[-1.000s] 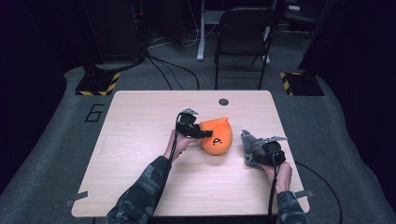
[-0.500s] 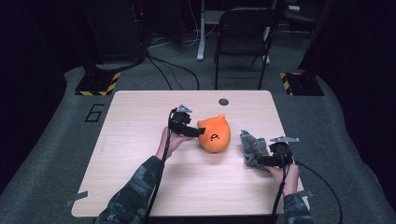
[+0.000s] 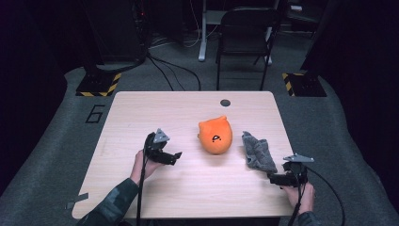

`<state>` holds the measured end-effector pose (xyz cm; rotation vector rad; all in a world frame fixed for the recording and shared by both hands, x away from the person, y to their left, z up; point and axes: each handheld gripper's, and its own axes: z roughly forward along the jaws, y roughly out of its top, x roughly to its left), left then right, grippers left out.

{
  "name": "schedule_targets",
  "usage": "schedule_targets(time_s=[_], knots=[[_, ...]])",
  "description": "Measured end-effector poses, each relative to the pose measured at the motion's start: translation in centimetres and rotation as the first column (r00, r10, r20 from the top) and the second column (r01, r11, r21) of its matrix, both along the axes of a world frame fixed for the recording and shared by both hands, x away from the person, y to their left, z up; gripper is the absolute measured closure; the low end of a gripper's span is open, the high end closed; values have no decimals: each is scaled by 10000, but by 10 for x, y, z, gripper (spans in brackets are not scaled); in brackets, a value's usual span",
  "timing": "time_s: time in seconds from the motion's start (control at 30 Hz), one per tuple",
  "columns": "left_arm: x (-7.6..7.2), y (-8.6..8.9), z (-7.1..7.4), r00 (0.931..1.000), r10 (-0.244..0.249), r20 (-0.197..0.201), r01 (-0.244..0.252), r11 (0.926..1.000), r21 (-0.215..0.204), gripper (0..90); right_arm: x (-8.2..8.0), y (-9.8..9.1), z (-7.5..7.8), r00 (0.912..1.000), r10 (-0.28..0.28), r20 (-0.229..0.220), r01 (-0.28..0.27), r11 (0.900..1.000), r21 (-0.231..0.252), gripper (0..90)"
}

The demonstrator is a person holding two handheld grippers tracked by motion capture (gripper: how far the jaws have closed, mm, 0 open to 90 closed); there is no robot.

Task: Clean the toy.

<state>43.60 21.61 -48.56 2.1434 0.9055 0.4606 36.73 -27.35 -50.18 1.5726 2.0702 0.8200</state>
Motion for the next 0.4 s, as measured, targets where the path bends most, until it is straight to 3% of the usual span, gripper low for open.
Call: schedule_targets(time_s=[0.17, 0.4], knots=[[-11, 23, -21, 9990, 434, -115, -432, 9989, 165, 60, -2, -6, -12, 9998, -94, -167, 90, 9997, -237, 36], [-11, 35, -31, 9966, 808, 158, -814, 9960, 382, 60, -1, -6, -20, 9998, -32, -211, 26, 9996, -282, 6]])
